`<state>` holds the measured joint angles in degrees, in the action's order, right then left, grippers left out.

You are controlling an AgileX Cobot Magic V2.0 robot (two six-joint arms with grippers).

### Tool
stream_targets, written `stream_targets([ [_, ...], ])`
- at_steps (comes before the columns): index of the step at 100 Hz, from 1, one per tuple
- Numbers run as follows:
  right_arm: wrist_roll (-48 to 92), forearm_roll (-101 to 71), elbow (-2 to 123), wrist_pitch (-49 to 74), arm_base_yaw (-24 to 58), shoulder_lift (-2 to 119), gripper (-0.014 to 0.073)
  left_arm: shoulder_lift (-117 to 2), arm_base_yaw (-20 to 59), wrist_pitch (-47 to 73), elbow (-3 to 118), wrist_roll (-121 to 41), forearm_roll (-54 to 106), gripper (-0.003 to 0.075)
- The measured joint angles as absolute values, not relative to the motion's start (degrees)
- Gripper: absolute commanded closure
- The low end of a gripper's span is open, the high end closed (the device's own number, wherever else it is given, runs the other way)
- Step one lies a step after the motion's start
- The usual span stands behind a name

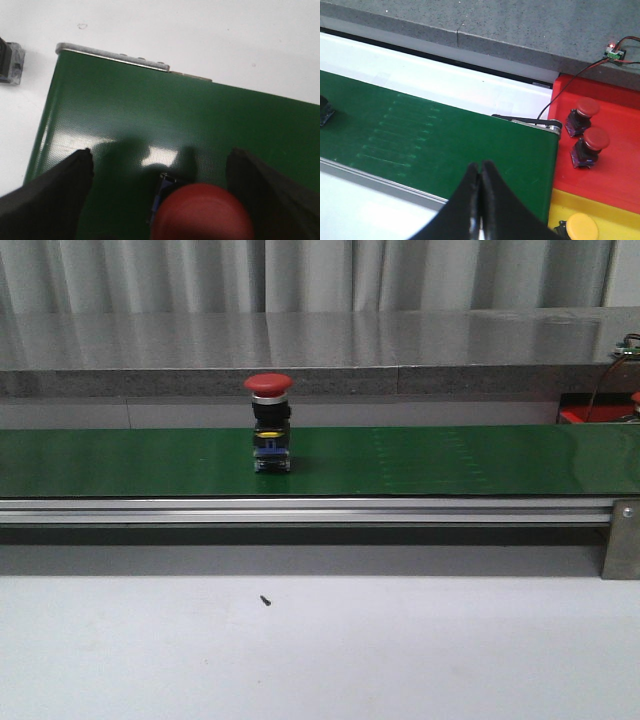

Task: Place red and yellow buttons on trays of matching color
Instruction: 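Place the second red button on the belt and release it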

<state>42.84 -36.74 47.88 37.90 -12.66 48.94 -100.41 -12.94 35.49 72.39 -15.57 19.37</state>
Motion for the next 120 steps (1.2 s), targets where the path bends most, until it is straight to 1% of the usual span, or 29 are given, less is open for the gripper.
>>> stream_targets([
  [16, 42.84, -36.74, 47.88, 37.90, -12.66, 48.94, 0.0662, -96.85, -12.94, 35.73, 72.39, -18.21, 22.82, 0.0162],
  [46, 42.84, -36.74, 47.88, 37.90, -12.66, 48.94, 0.0662, -86.53, -12.94, 36.76, 72.39, -23.93, 31.25, 0.0164],
  [71, 42.84, -36.74, 47.88, 37.90, -12.66, 48.94, 0.0662, -76.02, -12.94, 40.92, 72.26, -30.40, 35.29, 0.0165],
  [86, 42.84, -36.74, 47.88, 37.90, -12.66, 48.94, 0.0662, -68.25, -12.94, 41.59, 69.24, -32.94, 36.69, 0.0179],
  [91, 42.84, -36.74, 47.88, 37.90, -12.66, 48.94, 0.0662, -65.61, -12.94, 41.59, 67.25, -33.45, 36.82, 0.0205],
  [98, 42.84, -36.74, 47.88, 37.90, -12.66, 48.94, 0.0662, -61.81, -12.94, 41.59, 64.19, -33.90, 37.07, 0.0264],
  [105, 42.84, -36.74, 47.88, 37.90, -12.66, 48.94, 0.0662, -58.17, -12.94, 41.72, 60.78, -34.79, 37.76, 0.0343],
  [120, 42.84, -36.74, 47.88, 37.90, -12.66, 48.94, 0.0662, -51.69, -12.19, 41.69, 53.36, -36.59, 39.90, 0.0547],
])
